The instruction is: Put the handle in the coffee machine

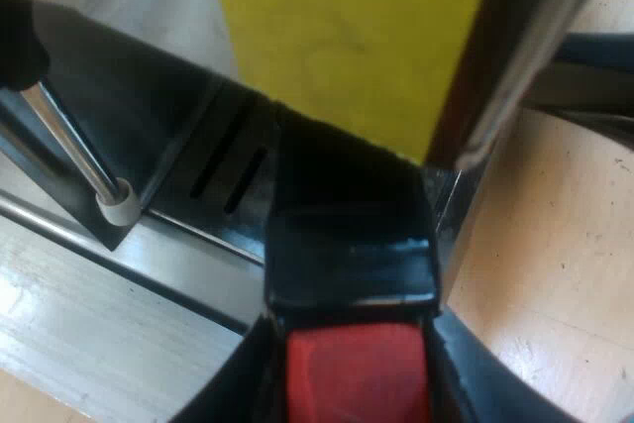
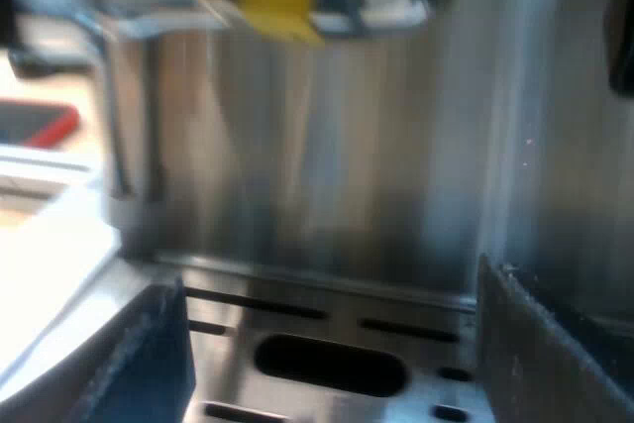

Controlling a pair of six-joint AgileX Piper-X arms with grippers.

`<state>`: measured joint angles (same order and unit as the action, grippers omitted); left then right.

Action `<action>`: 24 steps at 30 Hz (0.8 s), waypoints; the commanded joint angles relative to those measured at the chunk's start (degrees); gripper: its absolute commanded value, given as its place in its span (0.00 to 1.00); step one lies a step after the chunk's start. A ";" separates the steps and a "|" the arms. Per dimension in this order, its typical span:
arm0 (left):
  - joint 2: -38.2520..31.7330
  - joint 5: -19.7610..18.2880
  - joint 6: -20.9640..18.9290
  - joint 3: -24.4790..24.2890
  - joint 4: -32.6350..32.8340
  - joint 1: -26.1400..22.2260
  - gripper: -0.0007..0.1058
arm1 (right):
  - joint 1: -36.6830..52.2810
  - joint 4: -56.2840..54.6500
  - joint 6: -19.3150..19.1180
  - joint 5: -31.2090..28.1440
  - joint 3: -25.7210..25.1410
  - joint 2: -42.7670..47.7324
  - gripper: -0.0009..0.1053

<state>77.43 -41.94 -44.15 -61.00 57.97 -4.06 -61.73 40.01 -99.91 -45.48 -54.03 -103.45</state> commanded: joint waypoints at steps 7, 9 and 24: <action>-1.54 -9.73 -1.04 -2.20 -2.46 0.08 0.01 | 3.47 5.45 -0.62 4.08 -1.13 -5.10 0.60; -1.54 -9.73 -1.04 -2.20 -2.46 0.08 0.01 | 3.61 7.00 -0.82 4.82 -1.80 -6.24 0.60; -1.54 -9.73 -1.04 -2.20 -0.96 0.08 0.01 | 4.39 12.97 -4.50 0.64 -9.85 -12.25 0.46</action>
<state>77.43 -42.02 -44.41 -61.36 58.80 -4.06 -57.58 51.77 -103.67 -44.33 -63.44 -115.87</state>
